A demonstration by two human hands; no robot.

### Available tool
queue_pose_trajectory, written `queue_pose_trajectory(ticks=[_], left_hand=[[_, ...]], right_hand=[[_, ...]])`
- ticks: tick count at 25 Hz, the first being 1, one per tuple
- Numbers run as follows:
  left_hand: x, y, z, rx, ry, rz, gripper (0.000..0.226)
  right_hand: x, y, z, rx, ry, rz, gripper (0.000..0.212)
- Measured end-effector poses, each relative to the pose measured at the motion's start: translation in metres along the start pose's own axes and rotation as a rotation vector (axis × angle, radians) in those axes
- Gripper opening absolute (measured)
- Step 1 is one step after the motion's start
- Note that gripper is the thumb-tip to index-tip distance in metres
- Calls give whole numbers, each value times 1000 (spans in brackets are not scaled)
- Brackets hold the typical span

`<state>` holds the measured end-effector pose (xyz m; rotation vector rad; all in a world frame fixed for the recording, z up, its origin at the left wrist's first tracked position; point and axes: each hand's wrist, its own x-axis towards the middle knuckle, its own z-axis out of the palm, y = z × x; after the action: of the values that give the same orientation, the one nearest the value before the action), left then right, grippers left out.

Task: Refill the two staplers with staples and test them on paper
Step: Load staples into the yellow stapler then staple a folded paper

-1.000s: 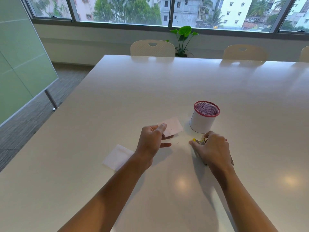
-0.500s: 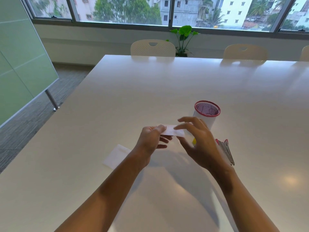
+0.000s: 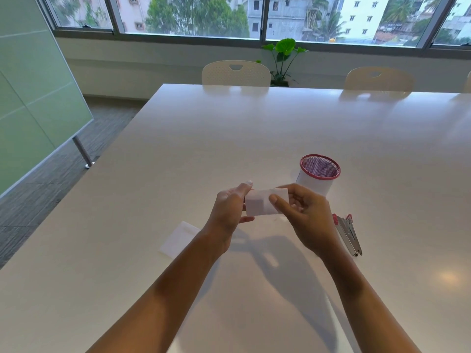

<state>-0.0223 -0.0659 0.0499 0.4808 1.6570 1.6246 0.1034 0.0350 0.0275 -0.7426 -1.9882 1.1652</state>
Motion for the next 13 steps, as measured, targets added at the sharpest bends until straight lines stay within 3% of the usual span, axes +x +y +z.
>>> queue_pose_trajectory(ticks=[5,13], left_hand=[[-1,-3,-2,12,-58,35,20],[-1,-9,-3,94,-67,82,5]], right_hand=[[2,4,-1,272,-76,129,23],[0,6,0,301,-94,139,20]])
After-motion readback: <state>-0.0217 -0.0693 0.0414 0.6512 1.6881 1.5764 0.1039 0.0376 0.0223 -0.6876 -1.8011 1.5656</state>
